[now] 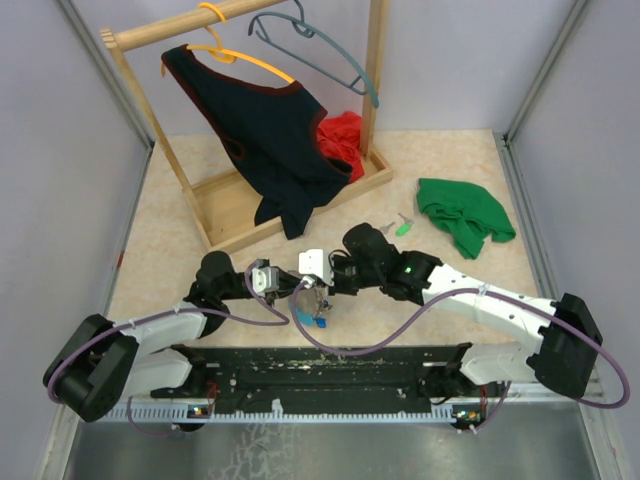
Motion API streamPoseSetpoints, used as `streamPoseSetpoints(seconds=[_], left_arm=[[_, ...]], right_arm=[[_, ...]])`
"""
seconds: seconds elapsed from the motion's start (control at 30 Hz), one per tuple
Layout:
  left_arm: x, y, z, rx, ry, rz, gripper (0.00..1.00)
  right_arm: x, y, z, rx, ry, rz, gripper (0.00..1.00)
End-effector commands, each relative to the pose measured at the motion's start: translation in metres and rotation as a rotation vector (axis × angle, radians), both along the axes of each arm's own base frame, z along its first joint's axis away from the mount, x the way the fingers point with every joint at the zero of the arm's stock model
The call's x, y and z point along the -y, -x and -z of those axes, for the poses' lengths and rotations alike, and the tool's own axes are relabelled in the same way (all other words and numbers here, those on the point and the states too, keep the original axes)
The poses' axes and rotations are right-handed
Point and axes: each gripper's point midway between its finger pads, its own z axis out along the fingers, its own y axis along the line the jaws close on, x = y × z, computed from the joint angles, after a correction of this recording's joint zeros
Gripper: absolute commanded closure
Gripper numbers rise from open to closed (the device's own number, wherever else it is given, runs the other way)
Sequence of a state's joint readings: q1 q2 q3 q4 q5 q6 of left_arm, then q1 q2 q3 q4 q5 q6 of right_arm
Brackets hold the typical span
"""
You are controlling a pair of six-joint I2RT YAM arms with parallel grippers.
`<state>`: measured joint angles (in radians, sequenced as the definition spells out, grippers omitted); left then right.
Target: Put the keys on the keyring
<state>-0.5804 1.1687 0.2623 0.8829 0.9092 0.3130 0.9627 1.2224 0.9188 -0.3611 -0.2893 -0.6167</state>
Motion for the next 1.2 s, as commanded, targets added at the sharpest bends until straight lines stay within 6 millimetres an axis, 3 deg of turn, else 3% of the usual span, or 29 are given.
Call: streamPoseSetpoints(seconds=[0.0,0.77,1.17], left_arm=[[0.0001,0.0021,-0.0095,0.05,0.025,0.019,1.0],[-0.0016,-0.0006,-0.0093,0.06,0.025,-0.004,1.0],[-0.0008,0.0008,-0.0092,0.059,0.024,0.007,1.0]], right_arm=[[-0.0184,0.0014,-0.036,0.033,-0.097,-0.031,1.0],[-0.0125,-0.0015,-0.0263,0.007,-0.045,0.009,1.0],[-0.0177,0.0003,-0.0307,0.003,-0.071,-0.009,1.0]])
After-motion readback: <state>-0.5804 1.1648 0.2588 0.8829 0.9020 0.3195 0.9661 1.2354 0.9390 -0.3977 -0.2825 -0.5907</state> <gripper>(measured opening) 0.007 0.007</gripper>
